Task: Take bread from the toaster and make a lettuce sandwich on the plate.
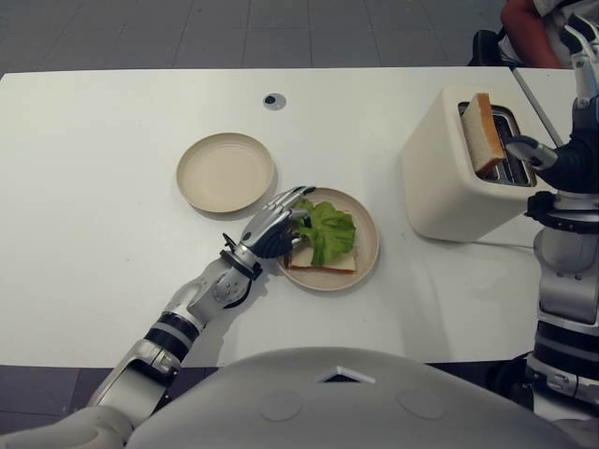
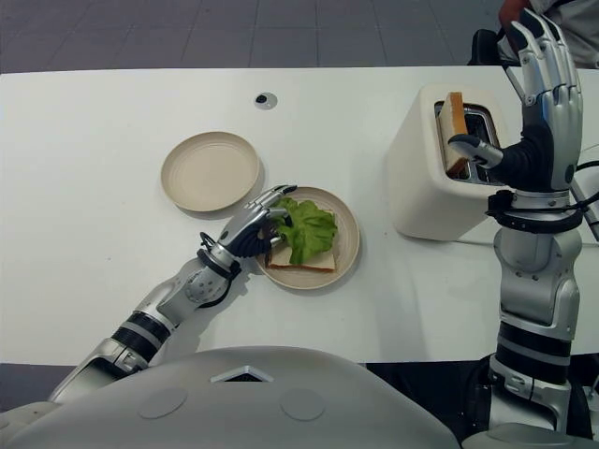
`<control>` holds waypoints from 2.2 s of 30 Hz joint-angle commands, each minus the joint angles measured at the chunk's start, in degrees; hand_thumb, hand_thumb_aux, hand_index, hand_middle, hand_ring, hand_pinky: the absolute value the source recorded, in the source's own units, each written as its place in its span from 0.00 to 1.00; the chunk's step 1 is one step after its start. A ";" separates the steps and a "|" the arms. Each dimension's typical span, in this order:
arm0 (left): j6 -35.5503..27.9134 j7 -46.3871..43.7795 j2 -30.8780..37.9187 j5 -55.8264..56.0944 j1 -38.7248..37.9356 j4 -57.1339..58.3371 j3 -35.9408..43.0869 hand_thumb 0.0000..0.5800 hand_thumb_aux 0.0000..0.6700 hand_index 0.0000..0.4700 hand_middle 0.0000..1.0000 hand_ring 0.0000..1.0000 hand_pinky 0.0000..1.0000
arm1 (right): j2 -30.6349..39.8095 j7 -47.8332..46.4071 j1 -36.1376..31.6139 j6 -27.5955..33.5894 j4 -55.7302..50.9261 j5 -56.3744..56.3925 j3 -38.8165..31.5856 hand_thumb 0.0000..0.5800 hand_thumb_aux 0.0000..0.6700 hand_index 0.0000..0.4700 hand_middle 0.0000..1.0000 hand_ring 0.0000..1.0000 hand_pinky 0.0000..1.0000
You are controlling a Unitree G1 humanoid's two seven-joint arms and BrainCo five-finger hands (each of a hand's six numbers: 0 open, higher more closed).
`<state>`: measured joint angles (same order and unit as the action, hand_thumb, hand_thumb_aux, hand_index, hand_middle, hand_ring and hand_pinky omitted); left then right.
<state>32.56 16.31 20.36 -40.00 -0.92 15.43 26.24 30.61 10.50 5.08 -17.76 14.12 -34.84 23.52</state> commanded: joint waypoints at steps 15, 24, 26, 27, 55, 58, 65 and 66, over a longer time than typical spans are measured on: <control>-1.59 -3.94 0.29 -0.28 -4.51 -10.95 -0.97 0.00 0.00 0.00 0.00 0.00 0.00 | 2.54 -1.85 2.83 8.24 -3.65 -4.58 -6.74 1.00 1.00 1.00 1.00 1.00 1.00; 1.01 4.30 -1.54 3.70 -6.73 -16.45 -10.77 0.00 0.00 0.00 0.00 0.00 0.00 | -6.35 -3.27 -1.89 -5.57 9.90 20.71 -19.81 1.00 1.00 1.00 1.00 1.00 1.00; 1.90 6.95 -1.59 4.05 -7.29 -18.14 -14.09 0.00 0.00 0.00 0.00 0.00 0.00 | -6.73 -12.78 -0.09 -2.35 8.67 32.45 -26.12 1.00 1.00 1.00 1.00 1.00 1.00; 2.44 8.12 -1.40 4.30 -7.65 -19.04 -15.87 0.00 0.00 0.00 0.00 0.00 0.00 | -6.53 -16.47 0.64 -1.40 7.73 36.75 -27.68 1.00 1.00 1.00 1.00 1.00 1.00; 6.82 -18.74 7.19 -7.88 -6.28 0.61 3.68 0.76 0.51 0.51 0.00 0.00 0.00 | -11.88 -5.91 5.17 3.26 -13.40 12.57 -30.84 0.00 0.00 0.00 0.00 0.00 0.00; 7.02 -16.09 7.40 -7.04 -5.41 -0.40 2.30 0.72 0.47 0.47 0.00 0.00 0.00 | -11.31 4.58 3.81 -1.11 -10.65 7.97 -24.08 0.00 0.00 0.00 0.00 0.00 0.00; 19.04 -16.08 6.22 44.02 -8.48 -25.78 6.17 1.00 1.00 1.00 1.00 1.00 1.00 | -4.67 -17.52 10.46 -13.76 -4.72 31.61 -33.27 1.00 1.00 1.00 1.00 1.00 1.00; 19.59 -19.24 9.63 50.97 -9.42 -29.18 8.73 1.00 1.00 1.00 1.00 1.00 1.00 | -1.34 -23.26 12.65 -15.90 -2.69 37.57 -35.50 1.00 1.00 1.00 1.00 1.00 1.00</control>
<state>49.03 4.83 22.26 -13.68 -6.80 -1.85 26.78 21.18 3.17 12.53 -29.24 6.32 -14.84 -6.37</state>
